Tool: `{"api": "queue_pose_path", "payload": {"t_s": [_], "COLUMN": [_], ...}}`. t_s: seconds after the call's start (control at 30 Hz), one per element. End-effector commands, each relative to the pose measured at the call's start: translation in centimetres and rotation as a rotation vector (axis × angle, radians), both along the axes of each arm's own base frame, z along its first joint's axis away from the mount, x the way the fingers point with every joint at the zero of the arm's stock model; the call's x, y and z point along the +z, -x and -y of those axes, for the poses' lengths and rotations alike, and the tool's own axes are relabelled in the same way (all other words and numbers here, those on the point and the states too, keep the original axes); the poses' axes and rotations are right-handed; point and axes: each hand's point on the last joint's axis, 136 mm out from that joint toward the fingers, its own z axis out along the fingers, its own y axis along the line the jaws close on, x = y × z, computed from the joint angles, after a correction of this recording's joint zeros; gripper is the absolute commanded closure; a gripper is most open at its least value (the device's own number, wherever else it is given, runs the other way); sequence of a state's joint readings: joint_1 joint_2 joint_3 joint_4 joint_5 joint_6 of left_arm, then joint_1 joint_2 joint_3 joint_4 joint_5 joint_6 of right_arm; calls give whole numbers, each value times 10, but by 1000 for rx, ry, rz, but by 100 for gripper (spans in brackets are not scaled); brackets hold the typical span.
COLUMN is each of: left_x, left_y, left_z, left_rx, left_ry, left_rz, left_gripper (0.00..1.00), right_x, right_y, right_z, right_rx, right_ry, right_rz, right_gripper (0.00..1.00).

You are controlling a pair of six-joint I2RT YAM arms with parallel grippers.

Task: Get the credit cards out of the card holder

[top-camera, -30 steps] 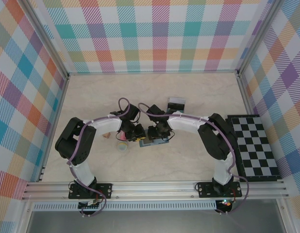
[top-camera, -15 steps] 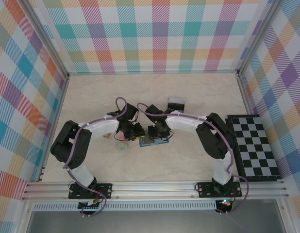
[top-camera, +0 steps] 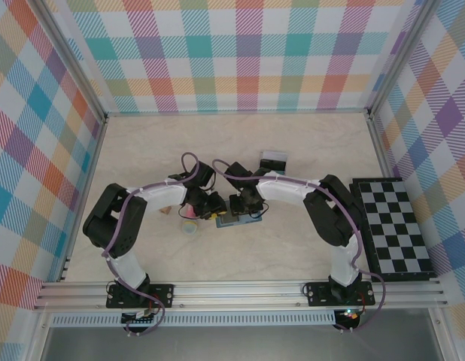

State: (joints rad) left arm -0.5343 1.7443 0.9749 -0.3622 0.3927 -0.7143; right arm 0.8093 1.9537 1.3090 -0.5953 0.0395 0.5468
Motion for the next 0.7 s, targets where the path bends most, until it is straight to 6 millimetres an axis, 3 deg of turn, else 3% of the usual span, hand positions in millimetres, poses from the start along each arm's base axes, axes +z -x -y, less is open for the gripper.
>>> {"api": "queue_pose_path", "payload": {"t_s": [0.0, 0.33, 0.67], "left_x": [-6, -9, 10], "left_y": [1, 3, -5], "left_z": [3, 11, 22], "left_rx": [-7, -40, -64], "left_ry": [5, 31, 99], "left_rz": [-19, -29, 35], "left_gripper": [72, 71, 77], "right_x": [-37, -37, -27], "right_y": [19, 22, 20], "right_z": [16, 7, 5], "right_rx": [-19, -45, -56], "right_ry": [74, -51, -135], "right_rz": [-100, -150, -154], "right_gripper": [66, 65, 64]}}
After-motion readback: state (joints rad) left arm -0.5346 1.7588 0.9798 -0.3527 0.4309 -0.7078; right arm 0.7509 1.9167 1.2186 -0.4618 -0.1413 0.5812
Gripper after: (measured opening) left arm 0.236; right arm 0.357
